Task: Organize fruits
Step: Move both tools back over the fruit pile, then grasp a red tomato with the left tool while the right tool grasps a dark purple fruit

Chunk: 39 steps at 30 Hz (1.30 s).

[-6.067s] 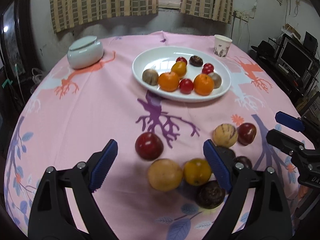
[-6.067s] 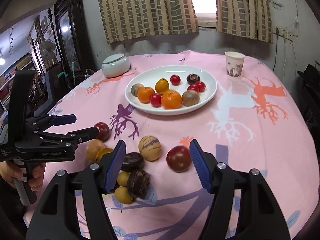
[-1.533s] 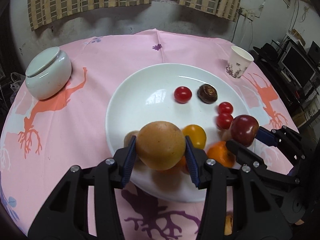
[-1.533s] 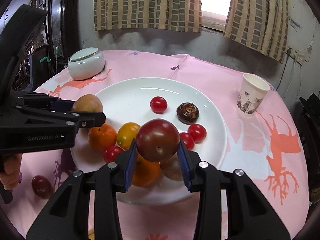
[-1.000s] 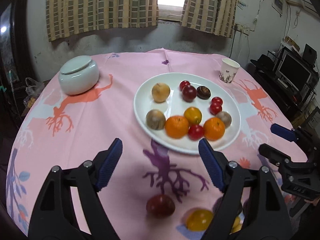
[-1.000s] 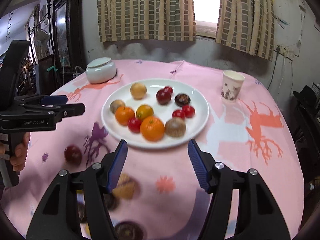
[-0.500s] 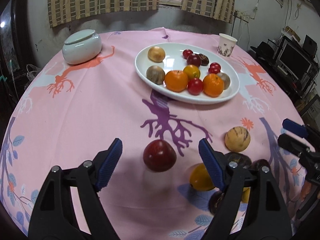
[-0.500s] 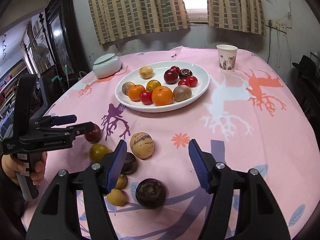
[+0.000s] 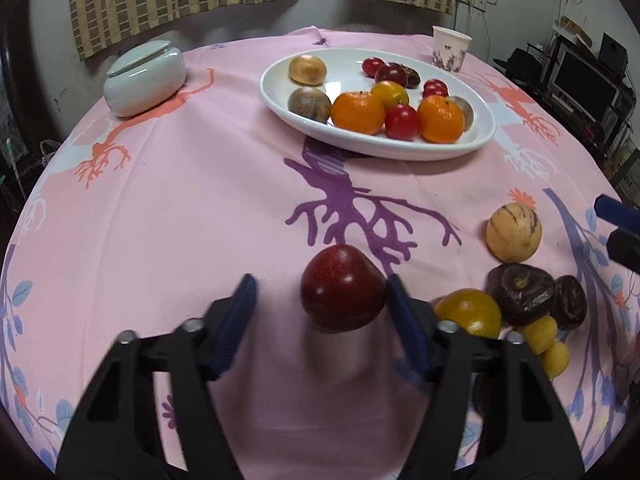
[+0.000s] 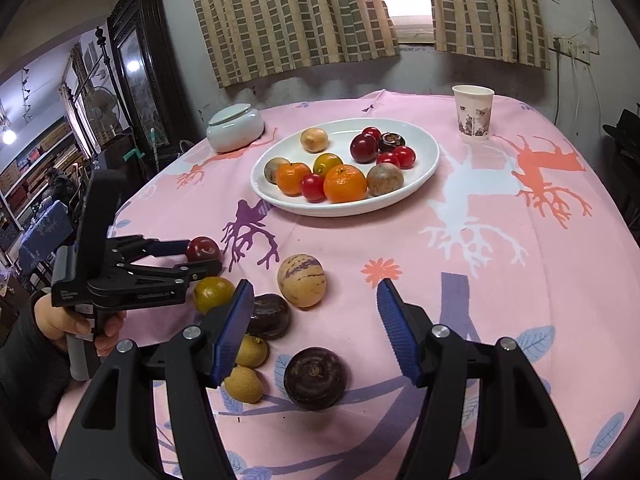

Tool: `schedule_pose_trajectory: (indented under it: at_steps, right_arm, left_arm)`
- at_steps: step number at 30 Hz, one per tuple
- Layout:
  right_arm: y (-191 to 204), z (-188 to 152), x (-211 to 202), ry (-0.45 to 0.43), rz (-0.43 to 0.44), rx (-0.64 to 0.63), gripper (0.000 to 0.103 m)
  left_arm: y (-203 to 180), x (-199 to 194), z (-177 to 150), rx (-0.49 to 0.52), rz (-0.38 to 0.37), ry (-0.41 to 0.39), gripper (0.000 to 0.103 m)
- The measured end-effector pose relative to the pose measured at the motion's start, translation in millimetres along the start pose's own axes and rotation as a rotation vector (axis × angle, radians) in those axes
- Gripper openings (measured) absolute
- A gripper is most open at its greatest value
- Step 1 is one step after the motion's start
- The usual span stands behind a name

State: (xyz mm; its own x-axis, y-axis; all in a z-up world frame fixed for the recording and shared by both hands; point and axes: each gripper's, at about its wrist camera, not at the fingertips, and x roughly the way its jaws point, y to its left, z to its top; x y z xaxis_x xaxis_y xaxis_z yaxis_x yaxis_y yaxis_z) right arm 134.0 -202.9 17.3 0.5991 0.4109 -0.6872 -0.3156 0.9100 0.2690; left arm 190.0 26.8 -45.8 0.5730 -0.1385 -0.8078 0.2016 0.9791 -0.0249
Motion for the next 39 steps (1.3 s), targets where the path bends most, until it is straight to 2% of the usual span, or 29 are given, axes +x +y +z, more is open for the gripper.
schedule_pose_trajectory:
  at_steps: [1,6,8,10,27,34,39]
  right_arm:
    - [0,0,0,0.0,0.008,0.001,0.065]
    - [2,-1,2,0.013,0.009,-0.006,0.065]
    - [2,-1,4,0.023,0.009,-0.006,0.065]
    - [4,-2,5,0.028,0.004,-0.015,0.065]
    - [8,-2,2,0.028,-0.007,-0.049,0.065]
    - [18,-11,14,0.103,-0.09,-0.173,0.065]
    - [33,-27,21,0.209,-0.146,-0.323,0.064]
  left_arm:
    - [1,2,0,-0.007,-0.025,0.004,0.055]
    - [0,3,-1,-0.005,-0.025,-0.021,0.054]
    - [-1,3,-1,-0.006,-0.038,-0.034,0.045]
    - [-1,2,0,-0.012,-0.05,-0.035,0.041]
    - [-2,-2,-1,-0.033,-0.043,-0.028,0.04]
    - [2,-9,-2,-0.07,-0.055,-0.023,0.04]
    - [4,-9,-3,-0.084,-0.066,-0.013,0.04]
